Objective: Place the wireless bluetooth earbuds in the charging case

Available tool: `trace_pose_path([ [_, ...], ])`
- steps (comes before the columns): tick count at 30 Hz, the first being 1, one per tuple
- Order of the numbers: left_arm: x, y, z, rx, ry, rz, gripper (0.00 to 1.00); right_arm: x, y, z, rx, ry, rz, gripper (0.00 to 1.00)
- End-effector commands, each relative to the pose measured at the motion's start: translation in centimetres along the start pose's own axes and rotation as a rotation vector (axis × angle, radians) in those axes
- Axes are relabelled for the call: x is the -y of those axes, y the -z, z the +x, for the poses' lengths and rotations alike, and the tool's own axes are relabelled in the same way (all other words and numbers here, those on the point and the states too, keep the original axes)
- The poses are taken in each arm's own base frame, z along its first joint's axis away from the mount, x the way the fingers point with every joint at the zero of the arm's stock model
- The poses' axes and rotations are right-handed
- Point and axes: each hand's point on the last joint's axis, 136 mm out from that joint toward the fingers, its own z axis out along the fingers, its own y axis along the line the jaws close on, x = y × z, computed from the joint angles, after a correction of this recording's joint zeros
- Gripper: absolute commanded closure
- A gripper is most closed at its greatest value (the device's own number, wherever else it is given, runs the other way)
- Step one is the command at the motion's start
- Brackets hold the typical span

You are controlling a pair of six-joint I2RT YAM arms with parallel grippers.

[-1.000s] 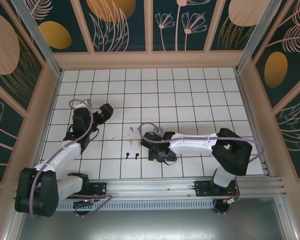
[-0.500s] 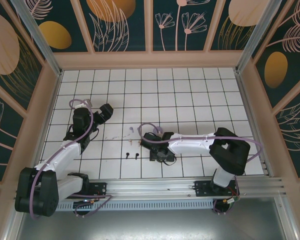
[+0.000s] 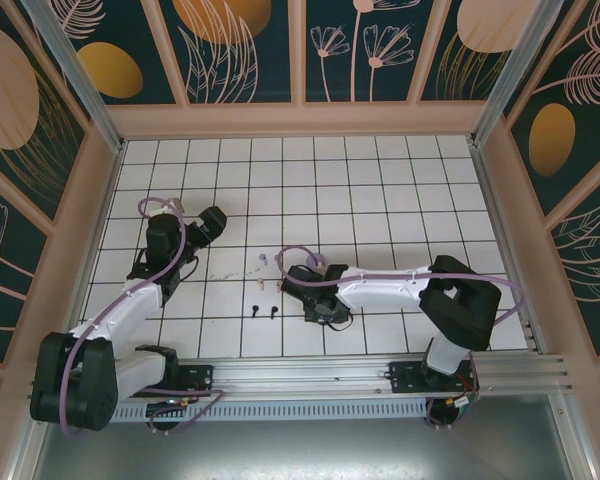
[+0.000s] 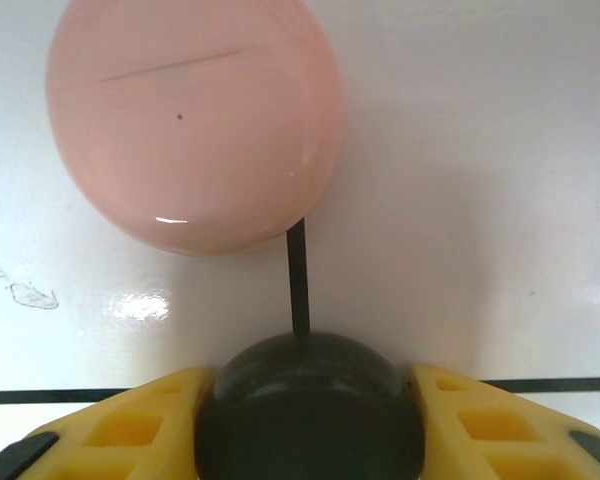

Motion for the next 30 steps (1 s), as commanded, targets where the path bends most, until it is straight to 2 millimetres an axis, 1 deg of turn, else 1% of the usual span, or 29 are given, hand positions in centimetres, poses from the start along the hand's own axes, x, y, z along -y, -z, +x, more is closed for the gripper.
trace_pose_path([
  [1,1.2,0.4,-0.4,0.003,0.048,0.03,0.01,-0.6,0.4,0.0,0.009,-0.001,-0.046,0.63],
  [3,1.4,0.9,-0.6,0.022,0.061,0.046,0.01,-1.0,1.4,-0.4,0.025,0.0,-0.072,0.65],
  [5,1.9,1.4,-1.0,0.045,0.069,0.072,0.01,-1.6,2.7,-1.0,0.048,-0.002,-0.104,0.65],
  [8,2.9,1.9,-1.4,0.066,0.062,0.12,0.02,-2.6,5.0,-2.8,0.097,-0.008,-0.164,0.65],
  [9,3.2,2.0,-1.6,0.069,0.056,0.134,0.02,-3.1,5.8,-3.7,0.116,-0.012,-0.189,0.65],
  [11,3.7,1.9,-1.7,0.07,0.04,0.16,0.03,-3.8,7.1,-5.9,0.152,-0.022,-0.238,0.65],
  [13,4.2,1.8,-1.5,0.067,0.027,0.194,0.03,-4.4,8.3,-8.5,0.191,-0.042,-0.289,0.65],
  [18,5.8,1.6,-0.5,0.044,0.024,0.337,0.03,-5.2,10.4,-16.2,0.273,-0.133,-0.42,0.65],
  [19,6.1,1.6,-0.2,0.037,0.019,0.361,0.03,-5.2,10.6,-17.3,0.283,-0.152,-0.433,0.65],
  [20,6.5,1.6,0.1,0.026,0.013,0.392,0.03,-5.0,10.7,-19.0,0.303,-0.18,-0.44,0.65],
  [24,7.9,1.7,2.2,-0.028,-0.024,0.488,0.03,-5.6,10.6,-22.8,0.295,-0.254,-0.504,0.65],
  [27,8.6,1.7,3.9,-0.044,-0.057,0.523,0.03,-6.2,9.5,-24.3,0.263,-0.314,-0.541,0.65],
  [30,8.9,1.1,5.3,-0.062,-0.073,0.531,0.03,-7.1,8.7,-25.2,0.225,-0.374,-0.594,0.66],
])
